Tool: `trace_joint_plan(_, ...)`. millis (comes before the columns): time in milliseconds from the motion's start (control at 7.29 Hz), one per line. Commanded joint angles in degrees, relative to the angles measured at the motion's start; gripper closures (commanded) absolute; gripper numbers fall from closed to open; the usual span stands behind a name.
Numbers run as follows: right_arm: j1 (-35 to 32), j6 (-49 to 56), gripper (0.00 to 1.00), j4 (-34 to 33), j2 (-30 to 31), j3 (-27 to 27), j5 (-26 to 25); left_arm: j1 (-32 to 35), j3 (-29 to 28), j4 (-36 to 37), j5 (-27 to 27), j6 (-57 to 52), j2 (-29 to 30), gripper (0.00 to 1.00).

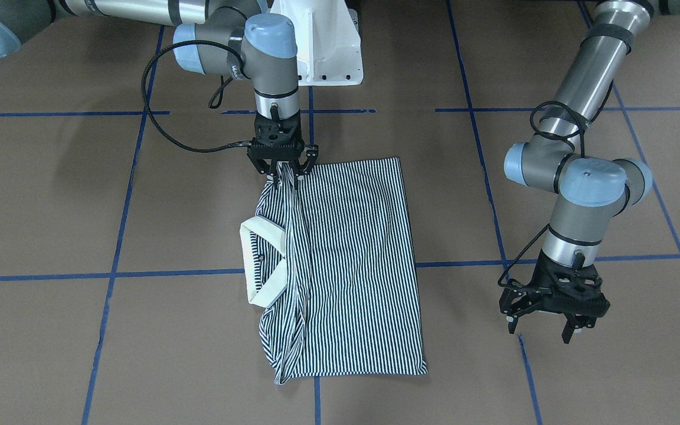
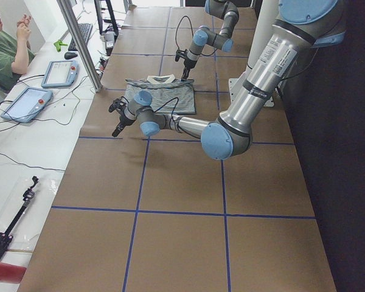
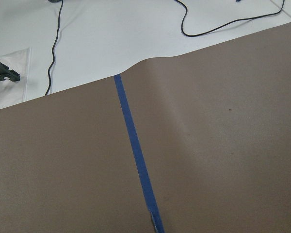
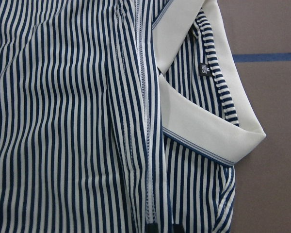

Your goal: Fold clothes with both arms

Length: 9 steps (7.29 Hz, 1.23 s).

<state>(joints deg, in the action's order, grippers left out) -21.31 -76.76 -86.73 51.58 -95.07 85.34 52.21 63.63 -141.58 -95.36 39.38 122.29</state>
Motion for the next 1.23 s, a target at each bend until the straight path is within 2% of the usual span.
trace_joint_plan(0, 0.04, 1.53, 1.00, -0.54, -0.08, -0.12, -0.08, -0.09, 0.00, -0.01, 0.00, 0.09, -0.03, 0.00)
trace_joint_plan(412, -0.13, 1.53, 1.00, -1.07, 1.58, -1.78, -0.35, -0.27, 0.00, -0.01, 0.00, 0.09, -0.03, 0.00)
trace_joint_plan(686, -0.04, 1.53, 1.00, -0.98, 6.22, -5.63, -0.79, -0.27, 0.09, -0.01, 0.09, 0.09, -0.03, 0.00)
trace_joint_plan(823, 1.17, 1.53, 1.00, -0.90, 7.55, -6.26, -2.70, -0.27, 0.09, -0.01, 0.00, 0.09, -0.03, 0.00)
trace_joint_plan(1097, 1.62, 1.53, 1.00, -0.89, 7.92, -6.09, -2.90, -0.27, 0.09, -0.01, 0.00, 0.09, -0.03, 0.00)
